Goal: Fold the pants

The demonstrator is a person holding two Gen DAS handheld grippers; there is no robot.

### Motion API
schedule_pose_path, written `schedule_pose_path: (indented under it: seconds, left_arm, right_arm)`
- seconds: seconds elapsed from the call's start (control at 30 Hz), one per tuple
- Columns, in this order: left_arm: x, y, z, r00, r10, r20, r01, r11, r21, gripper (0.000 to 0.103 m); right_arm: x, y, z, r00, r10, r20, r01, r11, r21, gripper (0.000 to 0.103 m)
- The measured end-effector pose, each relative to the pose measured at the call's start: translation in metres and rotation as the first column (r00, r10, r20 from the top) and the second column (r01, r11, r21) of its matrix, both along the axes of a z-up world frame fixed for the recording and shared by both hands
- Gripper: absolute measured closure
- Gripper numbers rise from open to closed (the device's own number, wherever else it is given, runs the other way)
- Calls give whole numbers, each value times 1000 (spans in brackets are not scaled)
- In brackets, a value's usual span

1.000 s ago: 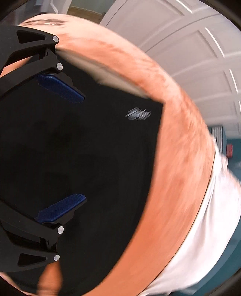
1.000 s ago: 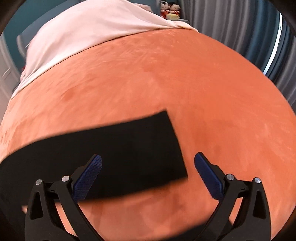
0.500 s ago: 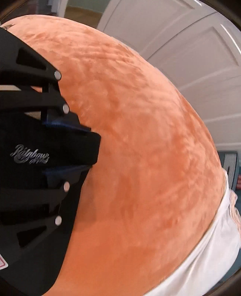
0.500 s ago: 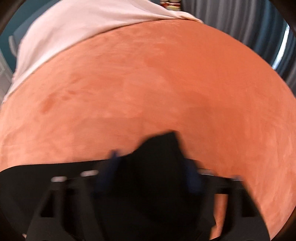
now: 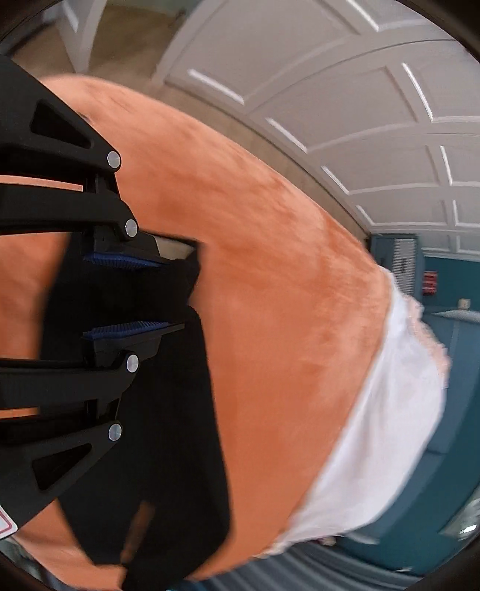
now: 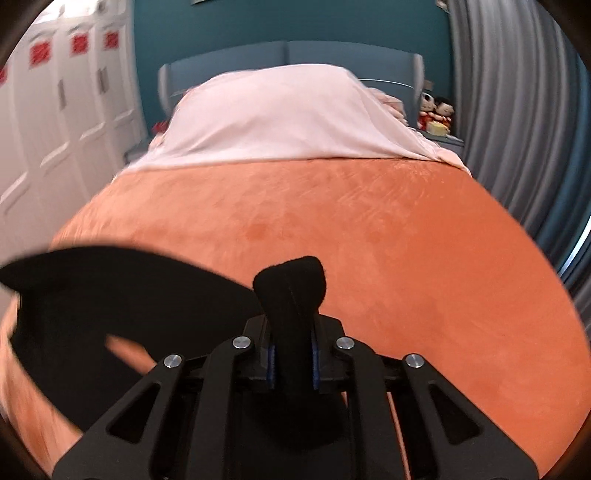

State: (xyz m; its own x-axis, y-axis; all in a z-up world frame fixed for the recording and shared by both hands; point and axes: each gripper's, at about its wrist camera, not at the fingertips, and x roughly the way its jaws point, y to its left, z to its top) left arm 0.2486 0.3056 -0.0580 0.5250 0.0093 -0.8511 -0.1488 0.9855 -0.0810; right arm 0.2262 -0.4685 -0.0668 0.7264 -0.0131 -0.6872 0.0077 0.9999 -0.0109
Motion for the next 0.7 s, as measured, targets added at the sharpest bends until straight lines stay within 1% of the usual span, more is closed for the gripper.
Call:
schedule_pose_path:
  seconds: [0.07,0.1,0.17,0.2,0.23,0.27,0.33,0.37,0.43,0.47,0.53,0.57,0.6,0.67,0.7]
  left_arm:
    - [-28,-2,-20,998,-3,-69,7,998,61,80]
    - [-41,-2,-36,994,7,-108,3,996,92,80]
    - [-54,1,-63,984,34,-177,-16,995,100,80]
    - [-59,2,-84,971,48,-235,-32,997,73,79]
    - [-66,0,-96,959,63,-276,-42,996,79,79]
    - [-68,-4,-102,954,72,-290,-44,994,102,79]
    - [-71,-15,-101,960,84,-267,-45,988,146,77]
    - [-70,-18,-97,962,94,-256,-55,987,153,75]
    - [-71,-19,-92,966,106,-237,-74,987,143,73]
    - [-68,-19,-90,963,120,-240,-83,983,161,71]
    - [-71,-18,-91,959,146,-244,-106,980,171,71]
    - [-72,-18,-92,953,163,-255,-120,977,177,71]
    - [-70,-17,-92,948,175,-265,-130,975,178,70]
    - [-77,-18,-89,945,200,-260,-146,966,211,69]
    - [-79,-19,-90,945,205,-254,-147,962,230,69]
  right_arm:
    - [-28,-8,-20,998,-5,-65,4,1000,-26,91]
    - [-34,-11,-32,995,-13,-94,10,999,-34,91]
    - [-50,-15,-68,984,-44,-170,36,998,-50,90]
    - [-56,-20,-90,972,-61,-226,48,997,-63,90]
    - [-56,-19,-106,963,-76,-258,59,995,-74,90]
    - [-59,-21,-121,951,-90,-294,69,994,-82,89]
    - [-67,-17,-137,946,-106,-305,85,993,-83,89]
    - [-66,-16,-139,946,-115,-302,94,992,-84,87]
    - [-61,-17,-137,949,-134,-286,115,990,-84,86]
    - [-60,-16,-136,949,-138,-283,120,989,-81,86]
    - [-54,-12,-131,957,-139,-256,114,987,-109,88]
    - [-55,-5,-121,966,-138,-218,112,986,-126,88]
    - [-55,-2,-97,983,-132,-129,116,986,-123,88]
    - [-69,4,-66,993,-120,1,120,988,-103,87]
    - [-77,9,-55,993,-99,61,107,983,-151,85]
